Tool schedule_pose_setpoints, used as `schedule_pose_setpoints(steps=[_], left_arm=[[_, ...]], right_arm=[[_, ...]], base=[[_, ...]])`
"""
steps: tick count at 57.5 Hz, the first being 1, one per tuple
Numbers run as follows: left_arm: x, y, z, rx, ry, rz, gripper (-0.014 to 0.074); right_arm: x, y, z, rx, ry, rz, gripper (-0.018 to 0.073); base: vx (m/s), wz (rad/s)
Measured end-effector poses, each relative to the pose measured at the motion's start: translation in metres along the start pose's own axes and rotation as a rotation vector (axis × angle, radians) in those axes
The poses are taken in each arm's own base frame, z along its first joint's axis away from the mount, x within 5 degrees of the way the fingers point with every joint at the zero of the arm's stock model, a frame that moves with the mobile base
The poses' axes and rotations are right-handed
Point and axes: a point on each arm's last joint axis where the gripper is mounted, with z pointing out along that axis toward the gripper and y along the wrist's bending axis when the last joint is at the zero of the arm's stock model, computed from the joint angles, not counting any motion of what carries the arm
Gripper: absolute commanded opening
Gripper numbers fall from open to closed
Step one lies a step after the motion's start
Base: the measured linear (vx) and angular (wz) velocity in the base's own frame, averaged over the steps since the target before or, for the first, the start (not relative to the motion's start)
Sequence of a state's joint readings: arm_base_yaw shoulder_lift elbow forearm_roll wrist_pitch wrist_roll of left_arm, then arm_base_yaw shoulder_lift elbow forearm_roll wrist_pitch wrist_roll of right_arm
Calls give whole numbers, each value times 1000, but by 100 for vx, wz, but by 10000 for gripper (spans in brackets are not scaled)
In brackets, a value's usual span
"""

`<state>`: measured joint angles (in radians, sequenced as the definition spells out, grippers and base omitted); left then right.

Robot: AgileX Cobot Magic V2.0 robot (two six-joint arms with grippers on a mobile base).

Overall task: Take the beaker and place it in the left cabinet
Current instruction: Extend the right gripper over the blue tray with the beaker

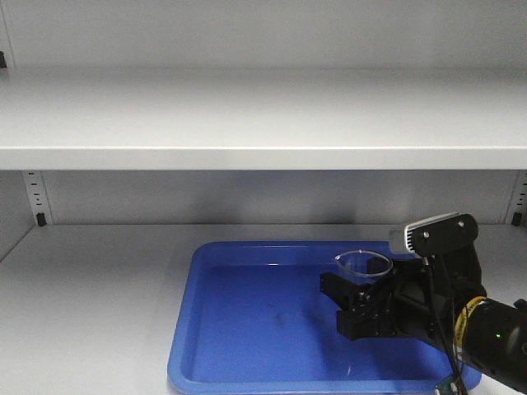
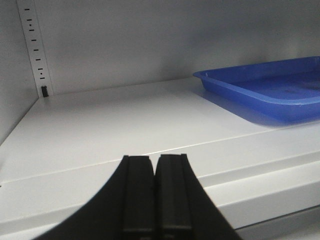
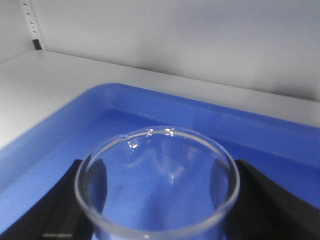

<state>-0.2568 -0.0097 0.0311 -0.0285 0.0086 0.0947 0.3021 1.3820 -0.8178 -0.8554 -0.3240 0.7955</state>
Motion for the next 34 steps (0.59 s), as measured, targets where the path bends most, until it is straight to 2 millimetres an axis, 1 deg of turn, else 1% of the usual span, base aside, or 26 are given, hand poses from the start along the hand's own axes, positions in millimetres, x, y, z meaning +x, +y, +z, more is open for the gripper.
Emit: schedule_pose_setpoints(steps=[9,19,28,34], left_arm=[[0,0,0,0,0,0,1],[0,0,0,0,0,0,1],[0,0,0,0,0,0,1],[0,0,0,0,0,0,1]], right_arm=[[16,-16,20,-46,-48,-26,-1],[29,-24,37,-40,-105,-58,15],[36,-28,44,-13,-108,-49,74],[35,-28,44,-9,-111,-54,147]], base=[[0,0],[0,0],[0,0],[0,0]])
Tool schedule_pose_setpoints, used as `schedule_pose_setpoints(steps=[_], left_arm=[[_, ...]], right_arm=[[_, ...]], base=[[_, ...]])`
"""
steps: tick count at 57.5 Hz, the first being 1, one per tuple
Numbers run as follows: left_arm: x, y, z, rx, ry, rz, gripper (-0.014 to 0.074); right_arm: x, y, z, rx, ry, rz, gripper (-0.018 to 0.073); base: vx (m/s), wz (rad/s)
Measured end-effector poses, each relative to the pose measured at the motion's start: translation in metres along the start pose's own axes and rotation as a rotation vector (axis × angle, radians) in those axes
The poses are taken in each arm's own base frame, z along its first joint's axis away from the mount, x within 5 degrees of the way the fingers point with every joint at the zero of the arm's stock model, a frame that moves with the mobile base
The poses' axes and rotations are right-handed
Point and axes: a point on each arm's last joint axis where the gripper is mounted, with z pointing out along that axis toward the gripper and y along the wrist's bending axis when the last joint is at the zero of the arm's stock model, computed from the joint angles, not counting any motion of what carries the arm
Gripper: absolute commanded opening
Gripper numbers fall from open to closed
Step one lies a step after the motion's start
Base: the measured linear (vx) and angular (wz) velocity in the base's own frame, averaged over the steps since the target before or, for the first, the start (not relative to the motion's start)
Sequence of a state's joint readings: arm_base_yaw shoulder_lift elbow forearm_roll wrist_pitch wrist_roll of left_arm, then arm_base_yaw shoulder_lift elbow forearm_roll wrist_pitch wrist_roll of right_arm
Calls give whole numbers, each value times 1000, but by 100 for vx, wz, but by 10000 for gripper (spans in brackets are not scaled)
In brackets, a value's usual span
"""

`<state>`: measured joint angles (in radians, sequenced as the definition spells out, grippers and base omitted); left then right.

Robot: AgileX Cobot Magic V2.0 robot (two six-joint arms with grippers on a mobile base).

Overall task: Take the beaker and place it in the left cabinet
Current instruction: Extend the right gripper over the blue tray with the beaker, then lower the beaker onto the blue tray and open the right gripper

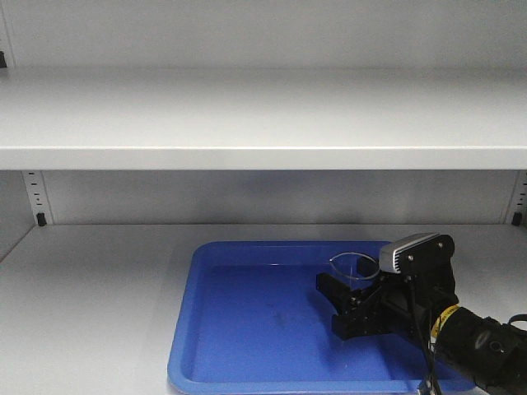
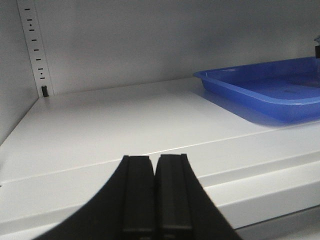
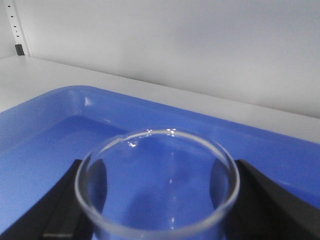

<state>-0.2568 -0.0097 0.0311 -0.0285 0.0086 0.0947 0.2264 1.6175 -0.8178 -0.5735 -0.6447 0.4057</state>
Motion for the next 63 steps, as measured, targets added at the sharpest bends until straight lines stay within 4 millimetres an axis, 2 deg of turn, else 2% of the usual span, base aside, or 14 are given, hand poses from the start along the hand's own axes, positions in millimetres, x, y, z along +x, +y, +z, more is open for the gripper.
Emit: schedule_pose_setpoints(steps=[8,19,28,42,53,59,63], left_arm=[[0,0,0,0,0,0,1],[0,0,0,0,0,0,1],[0,0,0,0,0,0,1],[0,0,0,0,0,0,1],[0,0,0,0,0,0,1],[0,0,0,0,0,0,1],[0,0,0,0,0,0,1]], right_arm=[[-1,0,0,-4,-15,0,283],[-2,1,0,-6,-20,0,551],[-2,1,0,-6,-24,2,667],[-5,-1,-1,12,-41,25,666],[-31,2,-15,22,-129,6,629],[-46,4,-25,22,-176,-5,561],[-52,5,-30,31,-182,-7,456]], base=[[0,0],[0,0],[0,0],[0,0],[0,0],[0,0],[0,0]])
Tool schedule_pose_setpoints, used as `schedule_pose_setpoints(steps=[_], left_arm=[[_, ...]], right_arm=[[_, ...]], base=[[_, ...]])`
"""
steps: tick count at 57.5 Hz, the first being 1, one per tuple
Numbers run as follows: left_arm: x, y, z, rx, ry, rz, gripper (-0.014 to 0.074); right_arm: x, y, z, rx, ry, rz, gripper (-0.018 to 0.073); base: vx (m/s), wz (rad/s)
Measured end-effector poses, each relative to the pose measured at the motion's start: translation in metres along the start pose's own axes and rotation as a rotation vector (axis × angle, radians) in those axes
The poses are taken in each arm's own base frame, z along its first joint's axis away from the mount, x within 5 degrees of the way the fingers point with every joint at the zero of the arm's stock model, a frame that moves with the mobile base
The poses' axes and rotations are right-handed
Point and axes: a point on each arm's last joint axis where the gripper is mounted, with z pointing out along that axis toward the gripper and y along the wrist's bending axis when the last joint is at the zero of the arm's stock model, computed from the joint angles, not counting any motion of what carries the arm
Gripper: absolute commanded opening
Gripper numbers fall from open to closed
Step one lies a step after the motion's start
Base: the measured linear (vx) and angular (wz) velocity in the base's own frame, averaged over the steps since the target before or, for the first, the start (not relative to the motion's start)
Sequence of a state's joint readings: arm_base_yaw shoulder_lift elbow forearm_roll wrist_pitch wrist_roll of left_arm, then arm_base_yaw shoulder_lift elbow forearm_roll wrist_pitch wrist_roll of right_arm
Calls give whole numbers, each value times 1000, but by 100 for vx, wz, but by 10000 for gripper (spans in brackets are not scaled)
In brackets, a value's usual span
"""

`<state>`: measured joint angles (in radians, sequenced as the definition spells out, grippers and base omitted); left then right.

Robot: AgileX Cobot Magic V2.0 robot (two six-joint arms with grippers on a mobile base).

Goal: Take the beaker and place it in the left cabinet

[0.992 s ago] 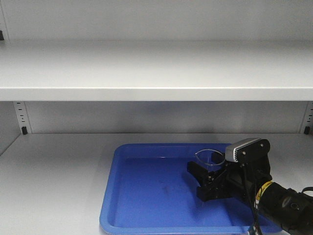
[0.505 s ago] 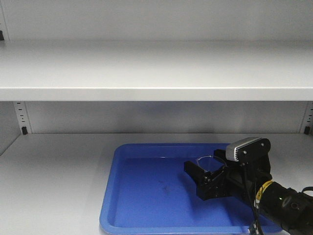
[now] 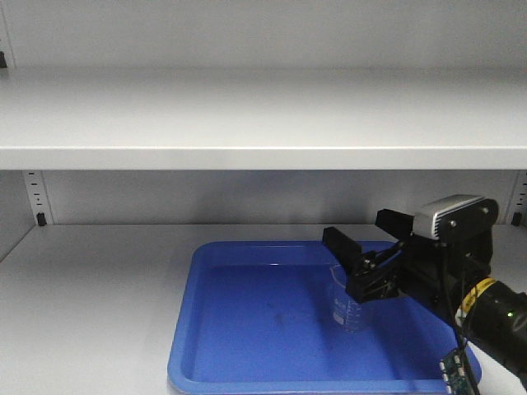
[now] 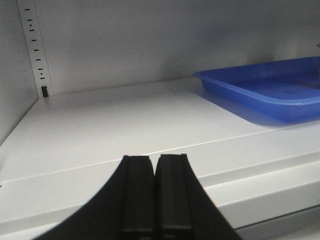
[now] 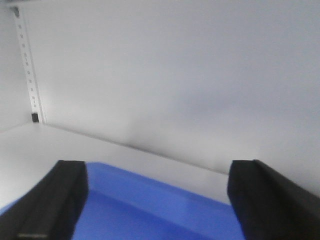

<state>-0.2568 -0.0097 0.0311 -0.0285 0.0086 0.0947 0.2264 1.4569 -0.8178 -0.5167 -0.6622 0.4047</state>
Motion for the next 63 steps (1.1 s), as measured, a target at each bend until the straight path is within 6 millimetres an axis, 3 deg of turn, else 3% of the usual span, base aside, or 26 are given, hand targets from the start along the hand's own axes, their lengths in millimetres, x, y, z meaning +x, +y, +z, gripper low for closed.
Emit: schedule_pose_setpoints(steps=[10,11,29,45,63], left_arm=[[0,0,0,0,0,0,1],[0,0,0,0,0,0,1],[0,0,0,0,0,0,1],[0,0,0,0,0,0,1],[0,0,0,0,0,0,1]], right_arm=[[-9,-4,-14,86,110,-3,-8],[-10,-4,-16,95,120,1,-16],[-41,-3,-67,246,200,44,-8],[-10,16,-136,284,258,51,-8],[-5,36,-226,377,116,49,-8]], base=[[0,0],[0,0],[0,0],[0,0],[0,0]])
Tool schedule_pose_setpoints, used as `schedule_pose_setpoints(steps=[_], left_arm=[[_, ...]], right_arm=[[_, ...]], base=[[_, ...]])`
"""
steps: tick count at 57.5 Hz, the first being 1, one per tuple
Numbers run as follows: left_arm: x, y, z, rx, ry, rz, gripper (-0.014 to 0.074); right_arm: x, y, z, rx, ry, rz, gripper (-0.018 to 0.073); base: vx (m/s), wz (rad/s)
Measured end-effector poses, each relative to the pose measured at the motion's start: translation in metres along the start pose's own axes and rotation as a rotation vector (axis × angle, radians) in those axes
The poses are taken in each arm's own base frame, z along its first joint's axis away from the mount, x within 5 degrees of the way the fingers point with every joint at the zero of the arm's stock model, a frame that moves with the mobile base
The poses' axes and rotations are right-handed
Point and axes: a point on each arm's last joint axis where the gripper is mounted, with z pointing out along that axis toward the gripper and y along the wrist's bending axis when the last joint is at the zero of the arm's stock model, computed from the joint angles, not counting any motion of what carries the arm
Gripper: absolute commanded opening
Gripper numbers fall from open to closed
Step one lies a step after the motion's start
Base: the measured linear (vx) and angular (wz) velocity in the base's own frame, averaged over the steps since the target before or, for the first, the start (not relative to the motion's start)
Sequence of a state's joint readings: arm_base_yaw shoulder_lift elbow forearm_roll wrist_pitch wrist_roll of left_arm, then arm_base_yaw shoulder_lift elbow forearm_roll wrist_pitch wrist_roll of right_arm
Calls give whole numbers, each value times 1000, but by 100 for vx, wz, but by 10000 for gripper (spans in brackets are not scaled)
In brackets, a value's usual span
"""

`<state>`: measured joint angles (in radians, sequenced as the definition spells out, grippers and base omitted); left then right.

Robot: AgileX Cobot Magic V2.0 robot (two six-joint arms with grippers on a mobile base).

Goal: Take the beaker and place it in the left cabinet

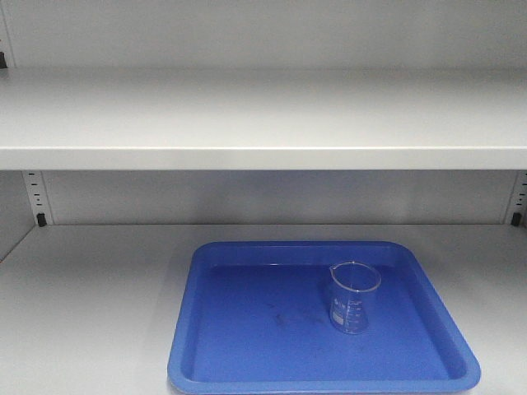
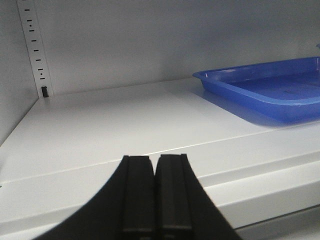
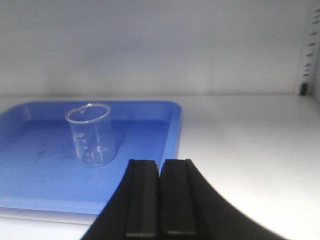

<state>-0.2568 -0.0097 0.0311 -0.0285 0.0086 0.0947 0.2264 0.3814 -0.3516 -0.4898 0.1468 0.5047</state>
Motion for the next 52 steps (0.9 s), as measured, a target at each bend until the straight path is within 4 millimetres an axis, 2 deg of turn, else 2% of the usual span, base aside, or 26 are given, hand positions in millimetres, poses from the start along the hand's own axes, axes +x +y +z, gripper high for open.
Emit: schedule_pose_setpoints(steps=[7,16,27,35,39,45,52], left_arm=[[0,0,0,0,0,0,1],[0,0,0,0,0,0,1],[0,0,0,0,0,0,1],[0,0,0,0,0,0,1],[0,0,0,0,0,0,1],[0,0,0,0,0,0,1],[0,0,0,0,0,0,1]], right_arm=[[2,-4,-23,22,-74,13,-8],[-2,-5,-40,24,-161,23,-8],[-3,-6,-46,21,-192,27,-8],[2,-4,-44,7,-141,-24,-8],[12,-1,-41,-21,-97,-86,-8],[38,3,-33,-59,-27,-142,-8],[75,3,-25,-63,56,-67,-8]], base=[[0,0],[0,0],[0,0],[0,0],[0,0],[0,0],[0,0]])
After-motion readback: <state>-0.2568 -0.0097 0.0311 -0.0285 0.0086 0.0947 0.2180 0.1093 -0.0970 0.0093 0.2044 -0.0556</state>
